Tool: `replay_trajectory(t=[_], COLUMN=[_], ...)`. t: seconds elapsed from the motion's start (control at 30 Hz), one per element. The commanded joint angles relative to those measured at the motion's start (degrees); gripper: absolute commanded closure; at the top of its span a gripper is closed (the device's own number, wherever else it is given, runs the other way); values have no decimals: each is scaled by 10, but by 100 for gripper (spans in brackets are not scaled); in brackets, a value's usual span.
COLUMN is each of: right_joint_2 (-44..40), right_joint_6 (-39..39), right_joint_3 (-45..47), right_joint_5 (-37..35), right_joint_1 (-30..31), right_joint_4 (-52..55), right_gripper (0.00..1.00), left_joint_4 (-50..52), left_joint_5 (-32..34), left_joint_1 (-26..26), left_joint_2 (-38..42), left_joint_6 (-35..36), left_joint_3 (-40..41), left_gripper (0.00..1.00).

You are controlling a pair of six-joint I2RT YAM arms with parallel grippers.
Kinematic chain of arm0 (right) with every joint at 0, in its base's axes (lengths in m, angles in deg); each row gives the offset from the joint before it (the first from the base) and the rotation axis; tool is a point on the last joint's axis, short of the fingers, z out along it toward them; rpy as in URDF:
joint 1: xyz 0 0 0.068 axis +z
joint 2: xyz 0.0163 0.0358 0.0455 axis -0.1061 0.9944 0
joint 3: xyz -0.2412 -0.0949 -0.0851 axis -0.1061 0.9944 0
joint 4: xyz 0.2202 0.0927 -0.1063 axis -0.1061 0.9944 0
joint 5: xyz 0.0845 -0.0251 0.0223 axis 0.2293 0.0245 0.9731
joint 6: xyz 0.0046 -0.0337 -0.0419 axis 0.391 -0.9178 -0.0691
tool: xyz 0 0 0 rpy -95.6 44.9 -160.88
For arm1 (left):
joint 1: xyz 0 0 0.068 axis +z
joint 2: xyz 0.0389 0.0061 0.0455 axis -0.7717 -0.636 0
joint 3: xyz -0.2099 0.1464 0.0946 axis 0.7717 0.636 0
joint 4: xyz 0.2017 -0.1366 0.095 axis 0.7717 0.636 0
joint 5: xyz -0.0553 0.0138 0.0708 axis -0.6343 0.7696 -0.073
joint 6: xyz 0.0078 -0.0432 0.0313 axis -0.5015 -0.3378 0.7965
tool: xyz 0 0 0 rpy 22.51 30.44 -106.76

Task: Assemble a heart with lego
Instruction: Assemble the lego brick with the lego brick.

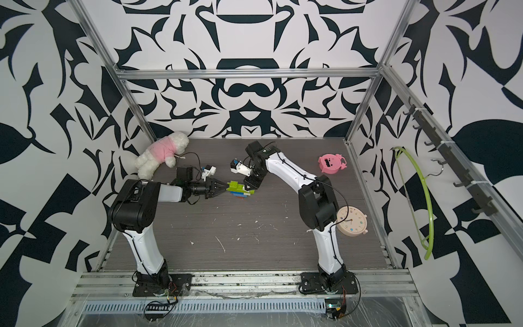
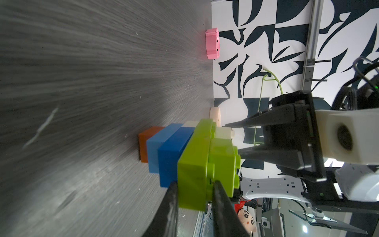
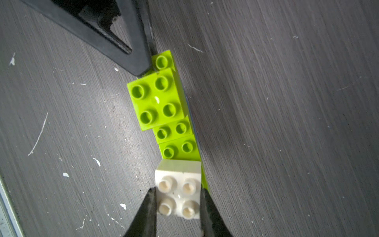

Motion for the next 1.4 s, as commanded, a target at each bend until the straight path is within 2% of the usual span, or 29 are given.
replay_trajectory(t=[0.0, 0.23, 0.47, 0.77, 1.37], right_joint_2=[3, 27, 56, 44, 101], right_joint_6=[-13, -22, -32, -32, -39], right_joint_3=[-41, -71, -117, -112, -168], right_joint_5=[7, 3, 28, 55, 25], right_joint_1=[1, -2, -5, -16, -17], right_joint_4=[11, 36, 90, 98, 139], right_gripper=[80, 80, 80, 81, 81], left_joint_4=[45, 88, 108, 125, 172], left_joint_5=[31, 37, 45, 48, 49], left_joint_1=[6, 8, 9, 11, 12], left_joint_2=[-26, -32, -40, -58, -77], left_joint_6=[29, 57, 72, 84, 110], left_joint_3=[-5, -28, -41, -68, -111], left_gripper=[74, 74, 74, 74, 74])
